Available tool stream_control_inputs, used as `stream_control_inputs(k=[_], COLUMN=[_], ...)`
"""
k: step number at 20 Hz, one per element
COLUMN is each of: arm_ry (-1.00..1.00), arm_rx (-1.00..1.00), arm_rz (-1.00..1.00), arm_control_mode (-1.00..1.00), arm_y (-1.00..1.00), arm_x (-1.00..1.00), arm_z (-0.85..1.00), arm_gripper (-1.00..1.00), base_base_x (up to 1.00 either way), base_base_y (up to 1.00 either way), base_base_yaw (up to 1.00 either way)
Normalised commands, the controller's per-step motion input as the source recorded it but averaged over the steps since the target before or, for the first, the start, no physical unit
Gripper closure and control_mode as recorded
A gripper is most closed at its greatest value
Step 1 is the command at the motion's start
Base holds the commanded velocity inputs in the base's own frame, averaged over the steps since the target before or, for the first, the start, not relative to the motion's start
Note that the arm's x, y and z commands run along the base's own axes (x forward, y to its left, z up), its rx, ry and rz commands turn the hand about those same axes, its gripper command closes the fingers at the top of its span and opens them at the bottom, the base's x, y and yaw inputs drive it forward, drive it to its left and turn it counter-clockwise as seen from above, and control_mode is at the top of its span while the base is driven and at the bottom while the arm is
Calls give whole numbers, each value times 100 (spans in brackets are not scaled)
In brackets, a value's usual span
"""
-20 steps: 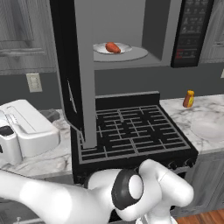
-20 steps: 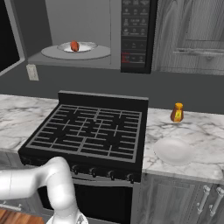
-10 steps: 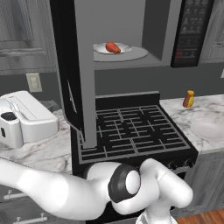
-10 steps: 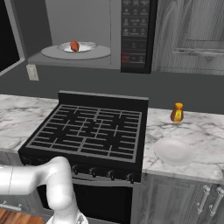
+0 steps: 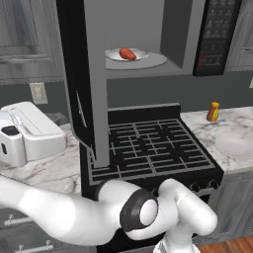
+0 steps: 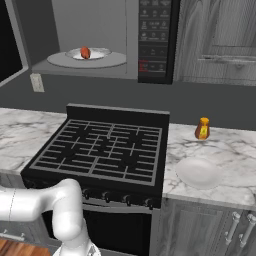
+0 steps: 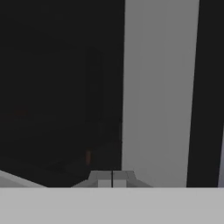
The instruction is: Pick the sweet potato from the counter and place it in the microwave. Then turn on the microwave.
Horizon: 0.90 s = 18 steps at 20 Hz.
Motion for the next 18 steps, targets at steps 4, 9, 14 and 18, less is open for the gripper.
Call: stream_control_inputs(k=[4, 9, 14, 18], arm_ry=[0, 0, 0, 0], arm_rx=[0, 0, 0, 0], arm_rz=[0, 0, 0, 0], arm_control_mode=[-100, -100, -100, -100], arm_y=[-11, -15, -15, -18], arm_x=[0, 0, 0, 0], arm_z=[0, 0, 0, 0], arm_gripper=[100, 100, 100, 100], base_base_x=[0, 0, 0, 0], base_base_y=[0, 0, 0, 0], base_base_yaw=[0, 0, 0, 0])
